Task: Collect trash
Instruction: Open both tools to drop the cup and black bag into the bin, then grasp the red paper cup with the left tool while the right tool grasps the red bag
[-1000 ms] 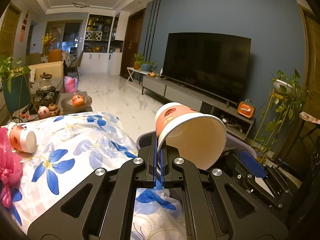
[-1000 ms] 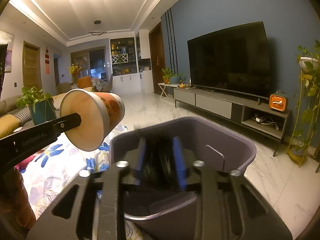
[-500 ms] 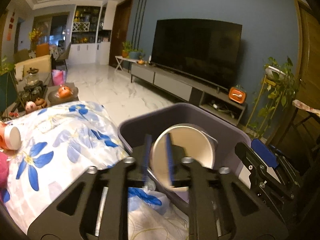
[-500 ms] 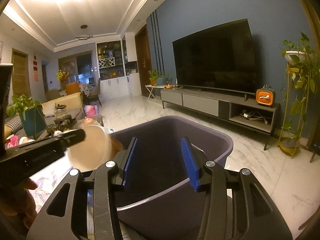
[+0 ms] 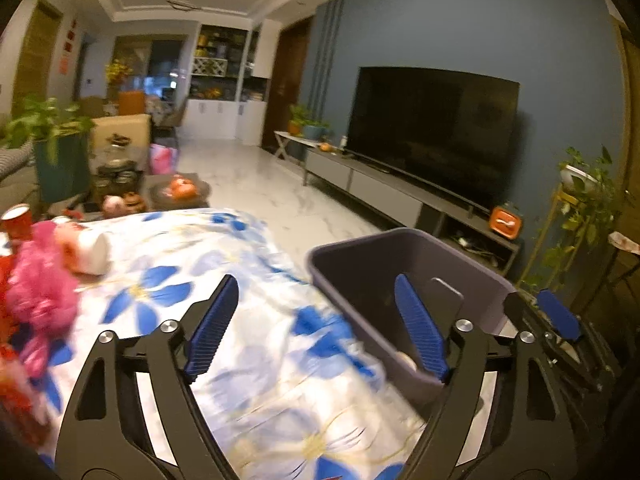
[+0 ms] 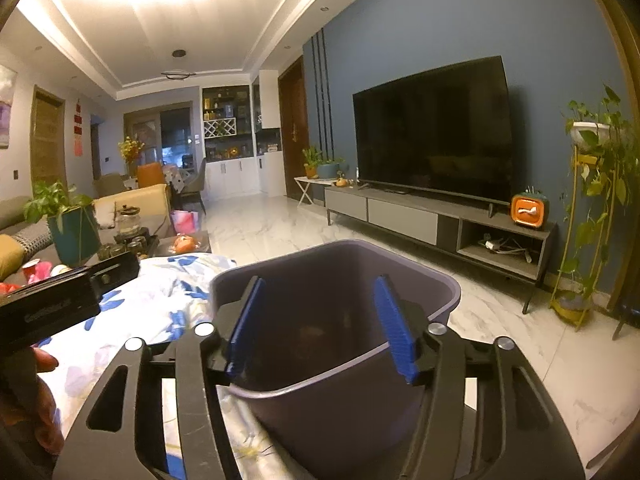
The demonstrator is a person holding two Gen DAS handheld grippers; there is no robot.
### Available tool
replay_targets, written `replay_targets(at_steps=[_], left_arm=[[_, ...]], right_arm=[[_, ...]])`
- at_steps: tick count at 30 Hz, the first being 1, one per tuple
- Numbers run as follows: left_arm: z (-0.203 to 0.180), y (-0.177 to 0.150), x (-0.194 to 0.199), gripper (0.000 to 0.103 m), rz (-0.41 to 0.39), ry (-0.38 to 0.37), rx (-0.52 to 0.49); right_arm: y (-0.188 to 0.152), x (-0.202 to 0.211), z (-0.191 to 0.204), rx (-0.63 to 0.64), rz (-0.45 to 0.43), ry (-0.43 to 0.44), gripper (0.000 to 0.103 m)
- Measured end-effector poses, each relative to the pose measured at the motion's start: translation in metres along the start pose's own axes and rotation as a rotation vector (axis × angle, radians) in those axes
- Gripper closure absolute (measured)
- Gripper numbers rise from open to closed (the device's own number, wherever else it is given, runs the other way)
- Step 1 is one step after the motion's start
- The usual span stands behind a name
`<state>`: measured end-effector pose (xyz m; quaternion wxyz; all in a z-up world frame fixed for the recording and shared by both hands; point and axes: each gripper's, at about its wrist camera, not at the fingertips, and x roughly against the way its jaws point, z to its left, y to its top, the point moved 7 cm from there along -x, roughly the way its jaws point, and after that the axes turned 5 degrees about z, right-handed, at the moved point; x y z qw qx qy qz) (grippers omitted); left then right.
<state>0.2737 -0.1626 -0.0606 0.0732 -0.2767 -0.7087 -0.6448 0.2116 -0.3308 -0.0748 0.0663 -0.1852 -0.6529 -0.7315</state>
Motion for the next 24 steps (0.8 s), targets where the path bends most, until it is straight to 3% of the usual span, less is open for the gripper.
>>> replay_targets(at_steps=[9, 24], left_arm=[[0.05, -0.023, 0.07, 0.019, -0.028, 0.142, 0.049], [0.153, -0.068, 0.174, 0.019, -0.06, 0.387, 0.163]], right_arm=[[0.002, 0.034, 0.03, 0.002, -0.028, 0.09, 0.028], [-0.017, 0.08, 0.125, 0.087, -0.021, 0.287, 0.026]])
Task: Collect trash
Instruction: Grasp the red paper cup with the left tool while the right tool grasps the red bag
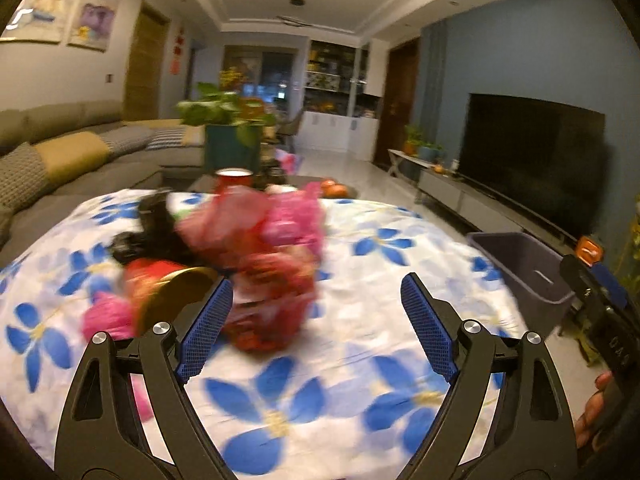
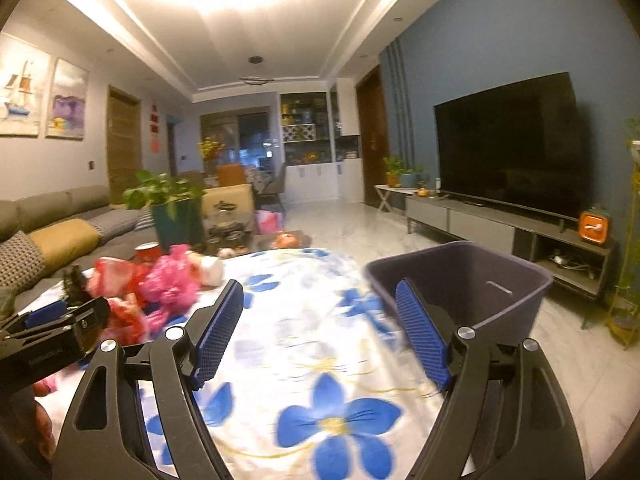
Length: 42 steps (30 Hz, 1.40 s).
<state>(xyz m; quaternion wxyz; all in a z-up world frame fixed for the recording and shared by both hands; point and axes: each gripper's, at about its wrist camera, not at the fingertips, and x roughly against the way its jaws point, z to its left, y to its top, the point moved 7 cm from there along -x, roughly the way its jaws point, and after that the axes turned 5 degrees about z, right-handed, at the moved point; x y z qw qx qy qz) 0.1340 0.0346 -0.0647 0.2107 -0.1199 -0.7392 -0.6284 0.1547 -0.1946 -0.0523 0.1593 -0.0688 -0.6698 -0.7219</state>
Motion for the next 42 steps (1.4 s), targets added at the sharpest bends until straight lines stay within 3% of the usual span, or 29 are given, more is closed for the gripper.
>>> replay_targets(at_steps=[10, 18, 38, 42], left_arm=[[0.083, -0.02, 0.019, 0.019, 0.005, 0.133, 0.096], [0.114, -0.022, 0.025, 0.019, -0.012, 0.185, 0.106], [0.136, -0.019, 0.008, 0.019, 0.0, 0.136, 0.145], [0.137, -0.017, 0.009, 0.019, -0.009, 0.139, 0.136]], right_arm=[[-0.011, -0.007, 0.084, 0.082, 0.024, 0.137, 0.025], [-0.021, -0.027, 0.139, 0.127, 0.054, 0.215, 0.025], [-0.027, -0.083, 0.2, 0.163, 0.146, 0.277, 0.025], [-0.032, -0.093, 0.206, 0.189, 0.175, 0.276, 0.033]])
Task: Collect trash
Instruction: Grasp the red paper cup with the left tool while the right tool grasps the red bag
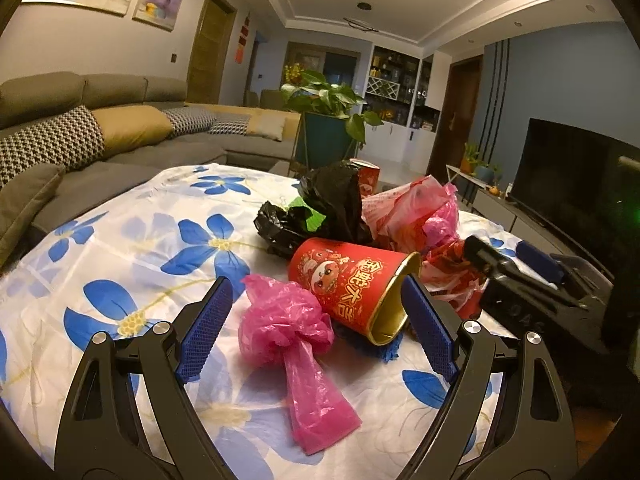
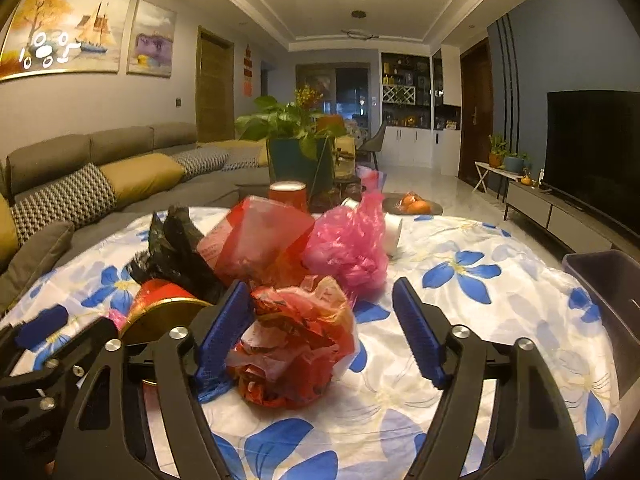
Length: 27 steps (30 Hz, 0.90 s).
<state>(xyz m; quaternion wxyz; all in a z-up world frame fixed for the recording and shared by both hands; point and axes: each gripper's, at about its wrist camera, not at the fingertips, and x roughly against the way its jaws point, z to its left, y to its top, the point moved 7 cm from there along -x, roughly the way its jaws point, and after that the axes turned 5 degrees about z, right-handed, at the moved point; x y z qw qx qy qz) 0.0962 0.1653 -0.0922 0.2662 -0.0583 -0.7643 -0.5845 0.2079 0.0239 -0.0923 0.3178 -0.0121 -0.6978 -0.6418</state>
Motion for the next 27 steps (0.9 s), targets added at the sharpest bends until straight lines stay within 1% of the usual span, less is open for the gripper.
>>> replay_targets(at_steps=[5, 8, 10, 11, 12, 13, 14, 17, 18, 23, 25, 26, 27], left_arm=[[0.002, 0.0, -0.003, 0.019, 0.005, -0.008, 0.011], [-0.001, -0.001, -0.004, 0.019, 0.011, -0.011, -0.001], [-0.003, -0.001, -0.006, 0.019, 0.015, -0.011, -0.009], [-0.004, -0.001, -0.006, 0.019, 0.017, -0.012, -0.014], [-0.005, -0.001, -0.007, 0.019, 0.019, -0.013, -0.016], [-0.006, -0.001, -0.008, 0.021, 0.022, -0.014, -0.019], [-0.007, -0.001, -0.009, 0.022, 0.027, -0.015, -0.021], [-0.011, 0.001, -0.014, 0.028, 0.045, -0.016, -0.032], [-0.013, 0.001, -0.016, 0.032, 0.052, -0.016, -0.038], [-0.022, -0.002, -0.024, 0.047, 0.089, -0.005, -0.083], [-0.022, -0.002, -0.027, 0.059, 0.101, -0.004, -0.082], [-0.022, -0.001, -0.027, 0.063, 0.101, -0.007, -0.082], [-0.022, -0.001, -0.026, 0.071, 0.1, -0.006, -0.082]], right_arm=[[-0.005, -0.008, -0.001, -0.001, 0.025, 0.0, 0.041], [-0.007, -0.012, 0.0, 0.004, 0.037, 0.008, 0.056], [-0.009, -0.015, 0.002, 0.013, 0.052, 0.022, 0.072], [-0.01, -0.016, 0.003, 0.016, 0.057, 0.029, 0.076], [-0.01, -0.016, 0.003, 0.019, 0.061, 0.033, 0.084], [-0.01, -0.017, 0.004, 0.019, 0.063, 0.036, 0.087], [-0.01, -0.016, 0.004, 0.017, 0.061, 0.04, 0.088], [-0.007, -0.01, -0.001, -0.008, 0.046, 0.052, 0.094], [-0.006, -0.008, -0.002, -0.015, 0.041, 0.054, 0.099], [-0.004, 0.015, -0.013, -0.05, -0.003, 0.054, 0.1], [-0.005, 0.022, -0.017, -0.054, -0.012, 0.051, 0.1], [-0.006, 0.024, -0.018, -0.057, -0.014, 0.053, 0.1], [-0.007, 0.029, -0.021, -0.061, -0.018, 0.053, 0.1]])
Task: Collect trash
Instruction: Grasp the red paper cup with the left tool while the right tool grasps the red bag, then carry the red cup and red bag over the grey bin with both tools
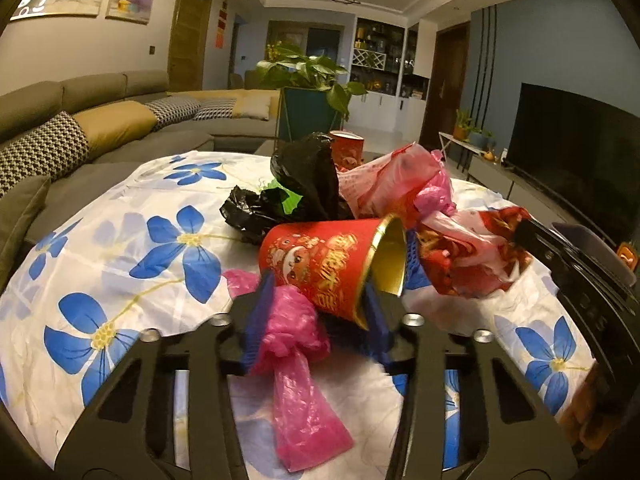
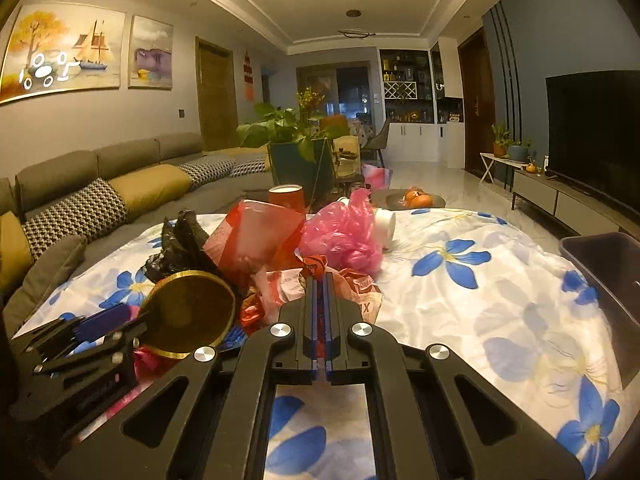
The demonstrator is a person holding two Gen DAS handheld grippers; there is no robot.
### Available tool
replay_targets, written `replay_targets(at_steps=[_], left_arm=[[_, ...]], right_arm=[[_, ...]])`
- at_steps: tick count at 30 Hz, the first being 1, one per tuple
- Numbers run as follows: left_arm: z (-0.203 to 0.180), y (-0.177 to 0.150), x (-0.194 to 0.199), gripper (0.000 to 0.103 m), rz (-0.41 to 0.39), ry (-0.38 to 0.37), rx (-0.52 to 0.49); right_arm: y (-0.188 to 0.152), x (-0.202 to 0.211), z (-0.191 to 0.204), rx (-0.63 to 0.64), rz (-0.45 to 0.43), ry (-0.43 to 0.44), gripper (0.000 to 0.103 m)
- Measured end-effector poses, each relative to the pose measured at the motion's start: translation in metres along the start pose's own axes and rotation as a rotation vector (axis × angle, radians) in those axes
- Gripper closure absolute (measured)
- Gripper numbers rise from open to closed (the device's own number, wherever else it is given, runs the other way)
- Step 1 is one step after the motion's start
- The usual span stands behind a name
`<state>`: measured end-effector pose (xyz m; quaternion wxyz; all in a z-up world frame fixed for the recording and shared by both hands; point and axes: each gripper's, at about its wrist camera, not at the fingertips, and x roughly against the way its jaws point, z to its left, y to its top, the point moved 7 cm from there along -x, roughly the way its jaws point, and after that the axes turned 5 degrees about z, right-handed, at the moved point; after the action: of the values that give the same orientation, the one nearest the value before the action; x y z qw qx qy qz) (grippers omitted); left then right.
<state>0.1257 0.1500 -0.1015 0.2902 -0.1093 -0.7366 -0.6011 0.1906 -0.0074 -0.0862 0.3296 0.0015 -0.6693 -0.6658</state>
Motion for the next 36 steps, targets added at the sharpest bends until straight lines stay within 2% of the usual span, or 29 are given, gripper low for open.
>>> replay_targets(at_steps=[1, 6, 8, 9, 17, 21, 25, 29, 36], left_arm=[[-0.001, 0.0, 0.0, 0.079, 0.0, 0.0, -0.004], [-0.003, 0.001, 0.001, 0.09, 0.001, 0.006, -0.012], [0.0, 0.001, 0.002, 0.099, 0.001, 0.001, 0.004], [0.002, 0.001, 0.002, 0.1, 0.001, -0.006, 0.011], [0.01, 0.008, 0.029, 0.1, -0.04, -0.072, 0.068], [0.014, 0.018, 0.046, 0.1, -0.053, -0.138, 0.102], [0.015, 0.027, 0.056, 0.1, -0.07, -0.159, 0.119], [0.005, 0.035, 0.062, 0.1, -0.088, -0.161, 0.096], [-0.04, 0.046, 0.063, 0.1, -0.099, -0.215, 0.032]], right_arm=[[0.0, 0.004, -0.002, -0.002, -0.004, 0.0, 0.1], [-0.003, 0.025, -0.007, -0.012, -0.032, 0.002, 0.1], [-0.005, 0.032, -0.009, -0.014, -0.037, 0.0, 0.1], [-0.006, 0.036, -0.01, -0.014, -0.039, -0.002, 0.1], [-0.006, 0.057, -0.018, -0.026, -0.071, -0.018, 0.1], [-0.004, 0.064, -0.024, -0.037, -0.085, -0.024, 0.1], [-0.002, 0.068, -0.03, -0.045, -0.1, -0.033, 0.1], [0.0, 0.077, -0.037, -0.051, -0.119, -0.047, 0.1], [0.008, 0.097, -0.061, -0.064, -0.161, -0.101, 0.1]])
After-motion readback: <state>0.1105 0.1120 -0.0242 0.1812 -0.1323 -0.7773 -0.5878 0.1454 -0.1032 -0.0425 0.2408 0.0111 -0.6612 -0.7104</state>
